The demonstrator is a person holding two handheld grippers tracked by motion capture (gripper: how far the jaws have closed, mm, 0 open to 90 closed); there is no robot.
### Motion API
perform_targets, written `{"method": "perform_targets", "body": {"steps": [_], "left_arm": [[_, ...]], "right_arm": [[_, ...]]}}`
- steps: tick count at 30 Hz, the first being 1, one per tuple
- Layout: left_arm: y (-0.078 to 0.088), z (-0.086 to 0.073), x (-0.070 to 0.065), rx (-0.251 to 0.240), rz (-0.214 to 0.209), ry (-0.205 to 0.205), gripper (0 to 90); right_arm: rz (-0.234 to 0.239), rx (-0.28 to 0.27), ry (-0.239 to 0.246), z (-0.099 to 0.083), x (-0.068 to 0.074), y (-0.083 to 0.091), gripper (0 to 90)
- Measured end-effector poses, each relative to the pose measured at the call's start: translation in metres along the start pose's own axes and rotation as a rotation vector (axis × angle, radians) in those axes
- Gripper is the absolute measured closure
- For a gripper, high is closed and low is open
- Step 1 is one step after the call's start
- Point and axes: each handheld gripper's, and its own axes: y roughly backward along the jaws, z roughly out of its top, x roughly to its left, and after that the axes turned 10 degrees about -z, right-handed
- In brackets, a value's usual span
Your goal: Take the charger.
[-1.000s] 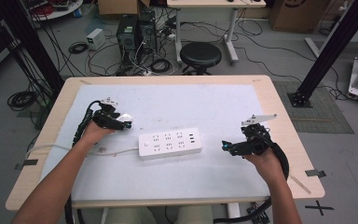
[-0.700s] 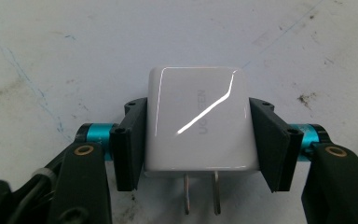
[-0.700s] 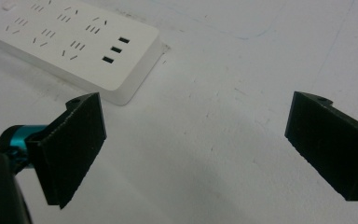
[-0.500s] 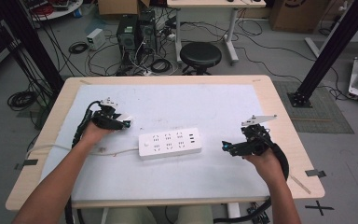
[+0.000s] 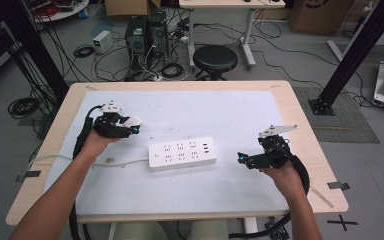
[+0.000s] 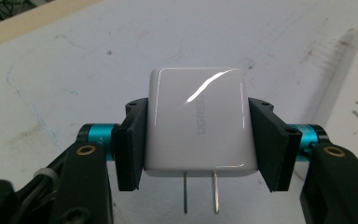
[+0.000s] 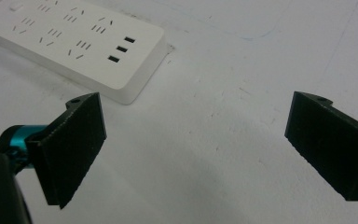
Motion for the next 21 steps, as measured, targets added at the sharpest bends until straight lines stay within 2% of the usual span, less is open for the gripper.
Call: {"method": "perform_targets", "body": {"steps": [3, 9, 14, 15, 21], "left_arm": [[0.008, -0.002, -0.011, -0.049, -0.019, 0.007, 42.6], [0.024, -0.004, -0.027, -0.102, -0.036, 0.001, 42.6], [0.036, -0.002, -0.037, -0.118, -0.038, -0.02, 42.6], [0.044, -0.001, -0.045, -0.133, -0.044, -0.019, 42.6], [0.06, -0.003, -0.067, -0.163, -0.046, -0.031, 42.6]], "right_arm": [[0.003, -0.011, -0.002, -0.001, 0.0, 0.0, 5.0], [0.014, -0.014, 0.003, -0.001, 0.003, -0.001, 5.0], [0.017, -0.018, 0.004, -0.002, 0.005, 0.0, 5.0], [0.022, -0.024, 0.006, -0.004, 0.008, 0.002, 5.0], [0.038, -0.045, 0.026, -0.004, 0.017, 0.008, 5.0]]}}
